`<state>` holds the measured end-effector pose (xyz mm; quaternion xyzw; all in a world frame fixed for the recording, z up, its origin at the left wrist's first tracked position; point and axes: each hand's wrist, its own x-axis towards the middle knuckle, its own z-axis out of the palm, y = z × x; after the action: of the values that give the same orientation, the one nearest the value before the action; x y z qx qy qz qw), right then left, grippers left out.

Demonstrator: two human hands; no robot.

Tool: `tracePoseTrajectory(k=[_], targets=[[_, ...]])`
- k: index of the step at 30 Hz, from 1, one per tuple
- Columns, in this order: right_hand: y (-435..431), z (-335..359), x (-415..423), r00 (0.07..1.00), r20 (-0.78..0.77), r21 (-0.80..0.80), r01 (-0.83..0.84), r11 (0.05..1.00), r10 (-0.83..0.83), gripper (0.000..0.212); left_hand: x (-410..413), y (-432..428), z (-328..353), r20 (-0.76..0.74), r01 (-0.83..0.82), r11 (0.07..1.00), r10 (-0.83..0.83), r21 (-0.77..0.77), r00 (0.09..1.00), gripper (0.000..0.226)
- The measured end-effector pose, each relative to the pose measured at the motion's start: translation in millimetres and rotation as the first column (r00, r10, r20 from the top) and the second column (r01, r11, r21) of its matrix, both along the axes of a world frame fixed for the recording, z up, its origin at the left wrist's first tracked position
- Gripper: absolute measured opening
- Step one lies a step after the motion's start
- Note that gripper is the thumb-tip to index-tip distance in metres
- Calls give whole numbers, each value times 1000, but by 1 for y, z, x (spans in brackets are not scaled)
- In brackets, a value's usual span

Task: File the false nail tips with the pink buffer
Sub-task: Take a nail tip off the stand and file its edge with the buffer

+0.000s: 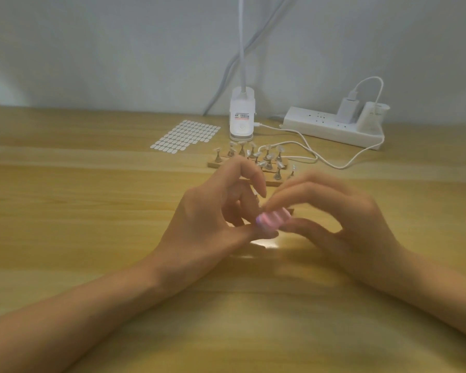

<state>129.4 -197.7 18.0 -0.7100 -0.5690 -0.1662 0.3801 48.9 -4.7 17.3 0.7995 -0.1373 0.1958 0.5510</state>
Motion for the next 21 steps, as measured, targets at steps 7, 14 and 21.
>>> tracePoseTrajectory(k=[7, 14, 21], targets=[[-2, 0, 0, 1000, 24, -29, 14, 999, -13, 12, -1, -2, 1, 26, -18, 999, 17, 30, 1000, 41], [-3, 1, 0, 997, 71, -18, 25, 1000, -24, 12, -1, -3, 3, 18, -31, 999, 31, 17, 999, 44], [-3, 2, -1, 995, 93, 1, 23, 1000, -23, 12, -1, -3, 2, 58, -27, 999, 25, 44, 998, 41]])
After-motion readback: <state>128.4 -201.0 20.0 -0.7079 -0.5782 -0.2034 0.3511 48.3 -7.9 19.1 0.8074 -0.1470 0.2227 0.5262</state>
